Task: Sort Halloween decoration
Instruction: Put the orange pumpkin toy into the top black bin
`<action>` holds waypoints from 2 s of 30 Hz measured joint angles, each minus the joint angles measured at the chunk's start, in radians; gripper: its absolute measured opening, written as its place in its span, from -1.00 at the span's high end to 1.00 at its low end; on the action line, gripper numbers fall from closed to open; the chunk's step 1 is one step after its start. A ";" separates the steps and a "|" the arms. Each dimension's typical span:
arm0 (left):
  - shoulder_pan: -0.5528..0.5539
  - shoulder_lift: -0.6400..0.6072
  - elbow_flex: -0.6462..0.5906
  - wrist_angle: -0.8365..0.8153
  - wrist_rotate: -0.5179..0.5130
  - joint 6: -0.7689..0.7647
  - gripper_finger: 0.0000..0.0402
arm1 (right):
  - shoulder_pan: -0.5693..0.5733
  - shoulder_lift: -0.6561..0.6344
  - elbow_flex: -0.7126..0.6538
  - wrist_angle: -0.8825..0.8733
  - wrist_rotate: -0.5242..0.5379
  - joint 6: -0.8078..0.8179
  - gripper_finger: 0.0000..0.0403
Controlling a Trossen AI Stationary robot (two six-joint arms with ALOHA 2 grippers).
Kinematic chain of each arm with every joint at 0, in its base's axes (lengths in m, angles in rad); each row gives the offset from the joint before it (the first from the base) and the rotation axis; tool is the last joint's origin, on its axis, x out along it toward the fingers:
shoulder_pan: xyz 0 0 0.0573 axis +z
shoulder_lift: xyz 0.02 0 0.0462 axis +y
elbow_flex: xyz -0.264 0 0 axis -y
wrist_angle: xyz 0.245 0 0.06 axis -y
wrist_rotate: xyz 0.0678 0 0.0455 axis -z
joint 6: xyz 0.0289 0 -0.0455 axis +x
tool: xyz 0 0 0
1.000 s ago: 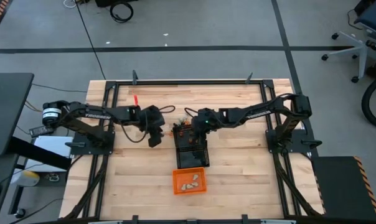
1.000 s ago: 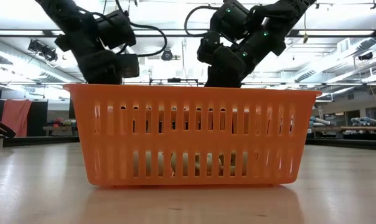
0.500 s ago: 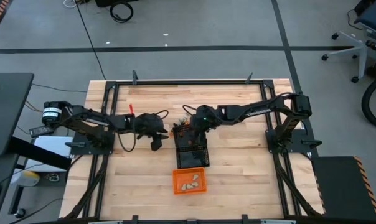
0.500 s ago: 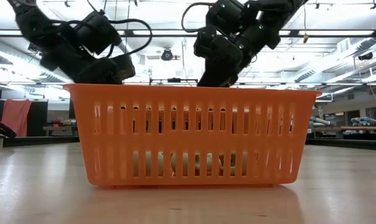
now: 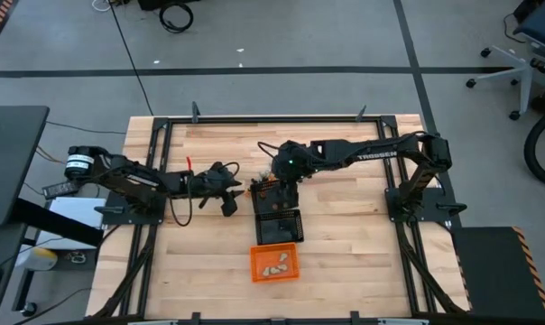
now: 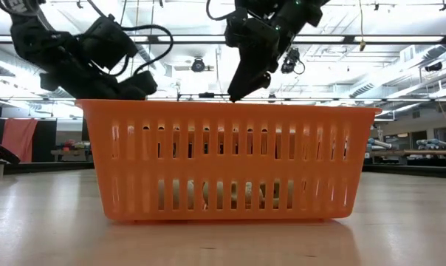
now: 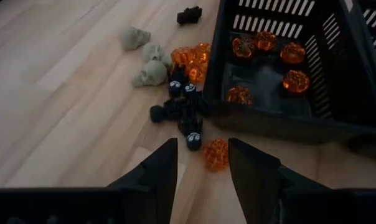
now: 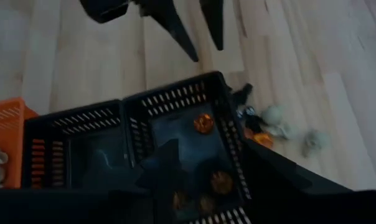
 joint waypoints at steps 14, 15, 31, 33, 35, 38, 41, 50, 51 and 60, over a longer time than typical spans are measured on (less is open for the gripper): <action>-0.009 0.167 0.001 0.151 0.007 -0.022 0.26 | -0.028 -0.160 0.033 -0.105 0.066 -0.016 0.12; -0.008 0.184 0.001 0.169 0.006 -0.022 0.26 | -0.028 -0.168 0.033 -0.106 0.075 -0.016 0.12; -0.019 0.304 0.001 0.343 0.053 -0.028 0.26 | -0.028 -0.194 0.033 -0.148 0.092 -0.020 0.12; -0.019 0.307 0.001 0.333 0.053 -0.028 0.26 | -0.028 -0.194 0.033 -0.148 0.092 -0.024 0.12; -0.019 0.309 0.001 0.344 0.051 -0.025 0.26 | -0.028 -0.194 0.033 -0.148 0.092 -0.029 0.12; -0.019 0.326 0.001 0.347 0.049 -0.005 0.26 | -0.028 -0.194 0.033 -0.146 0.092 -0.040 0.12; -0.019 0.346 0.010 0.361 0.048 -0.003 0.26 | -0.028 -0.194 0.033 -0.142 0.095 -0.041 0.12; -0.019 0.409 0.074 0.370 0.046 0.001 0.26 | -0.028 -0.193 0.033 -0.142 0.099 -0.034 0.12; -0.019 0.409 0.075 0.368 0.047 0.000 0.27 | -0.028 -0.193 0.033 -0.142 0.099 -0.033 0.12; -0.042 0.407 0.078 0.310 0.046 0.002 0.42 | -0.028 -0.193 0.033 -0.142 0.102 -0.033 0.12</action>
